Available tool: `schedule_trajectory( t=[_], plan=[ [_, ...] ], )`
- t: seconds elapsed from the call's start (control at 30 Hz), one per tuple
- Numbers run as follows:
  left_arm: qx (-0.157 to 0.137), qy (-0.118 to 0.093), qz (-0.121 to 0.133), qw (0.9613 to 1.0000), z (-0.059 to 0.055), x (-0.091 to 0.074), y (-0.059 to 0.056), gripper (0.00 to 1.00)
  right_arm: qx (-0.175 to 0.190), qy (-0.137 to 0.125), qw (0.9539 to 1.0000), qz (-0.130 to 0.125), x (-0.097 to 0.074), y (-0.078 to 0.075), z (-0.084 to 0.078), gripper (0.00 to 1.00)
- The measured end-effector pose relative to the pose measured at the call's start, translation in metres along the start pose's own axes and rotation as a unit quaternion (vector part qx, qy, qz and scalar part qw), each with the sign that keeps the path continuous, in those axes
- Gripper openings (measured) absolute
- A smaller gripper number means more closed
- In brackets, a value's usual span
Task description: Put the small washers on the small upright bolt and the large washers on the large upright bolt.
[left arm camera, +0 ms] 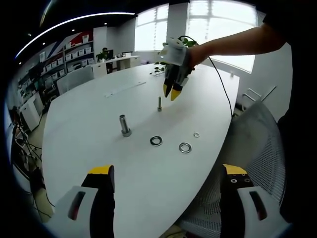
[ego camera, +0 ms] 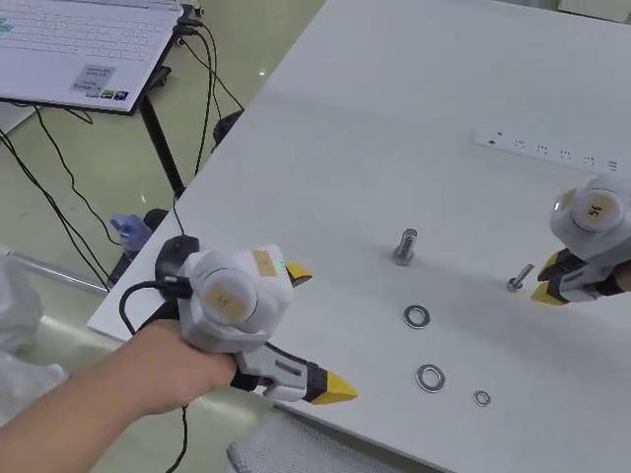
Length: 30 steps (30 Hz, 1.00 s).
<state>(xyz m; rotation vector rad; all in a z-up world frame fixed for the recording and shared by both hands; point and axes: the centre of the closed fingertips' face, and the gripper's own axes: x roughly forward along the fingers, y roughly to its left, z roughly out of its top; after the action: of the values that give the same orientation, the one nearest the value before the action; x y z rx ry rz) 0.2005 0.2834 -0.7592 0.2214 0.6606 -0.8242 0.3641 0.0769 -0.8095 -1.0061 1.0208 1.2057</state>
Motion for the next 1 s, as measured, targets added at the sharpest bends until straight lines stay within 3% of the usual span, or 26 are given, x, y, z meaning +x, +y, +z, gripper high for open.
schedule_trajectory(
  t=[0.57,1.0],
  plan=[
    [-0.002,-0.001,0.002,1.0000,-0.001,-0.002,0.004,0.89,-0.002,-0.017,0.9997,0.015,-0.008,0.050,-0.005,0.21],
    [0.005,0.000,-0.002,1.0000,0.002,0.000,0.008,0.94,0.009,-0.048,0.9983,0.030,-0.004,0.079,0.008,0.27]
  ],
)
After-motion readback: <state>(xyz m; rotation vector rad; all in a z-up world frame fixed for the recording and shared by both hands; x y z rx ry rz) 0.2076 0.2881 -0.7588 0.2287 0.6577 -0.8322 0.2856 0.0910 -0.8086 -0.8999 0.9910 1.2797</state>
